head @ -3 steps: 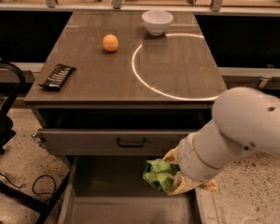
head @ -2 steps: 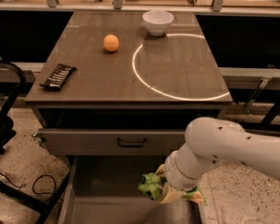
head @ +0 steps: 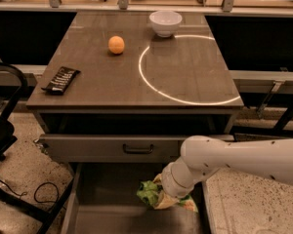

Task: Place green rice chip bag into middle drawer

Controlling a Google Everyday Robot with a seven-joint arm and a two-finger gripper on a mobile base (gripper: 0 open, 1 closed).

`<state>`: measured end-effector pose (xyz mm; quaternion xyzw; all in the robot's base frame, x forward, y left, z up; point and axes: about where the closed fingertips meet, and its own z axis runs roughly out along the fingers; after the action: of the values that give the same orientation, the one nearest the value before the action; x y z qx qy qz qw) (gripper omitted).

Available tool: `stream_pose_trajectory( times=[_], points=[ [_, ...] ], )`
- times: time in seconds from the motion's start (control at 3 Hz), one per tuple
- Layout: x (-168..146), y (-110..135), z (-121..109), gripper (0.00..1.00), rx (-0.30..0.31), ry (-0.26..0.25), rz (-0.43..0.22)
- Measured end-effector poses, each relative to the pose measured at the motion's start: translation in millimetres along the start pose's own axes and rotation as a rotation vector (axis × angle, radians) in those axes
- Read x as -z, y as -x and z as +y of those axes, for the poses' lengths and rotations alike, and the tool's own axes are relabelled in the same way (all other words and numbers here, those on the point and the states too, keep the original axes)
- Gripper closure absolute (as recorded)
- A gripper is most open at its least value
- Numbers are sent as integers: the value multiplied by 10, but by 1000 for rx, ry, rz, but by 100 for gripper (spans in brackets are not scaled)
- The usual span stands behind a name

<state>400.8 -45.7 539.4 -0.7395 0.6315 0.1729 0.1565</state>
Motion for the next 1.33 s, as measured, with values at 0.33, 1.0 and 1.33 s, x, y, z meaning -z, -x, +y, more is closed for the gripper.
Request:
stream_pose_trajectory(
  times=[0.33, 1.0, 1.33],
  points=[
    [-56, -13, -4, 84, -3, 2, -5],
    [-65, -6, 4, 38, -1, 5, -5],
    [-68, -2, 9, 13, 1, 6, -5]
  ],
)
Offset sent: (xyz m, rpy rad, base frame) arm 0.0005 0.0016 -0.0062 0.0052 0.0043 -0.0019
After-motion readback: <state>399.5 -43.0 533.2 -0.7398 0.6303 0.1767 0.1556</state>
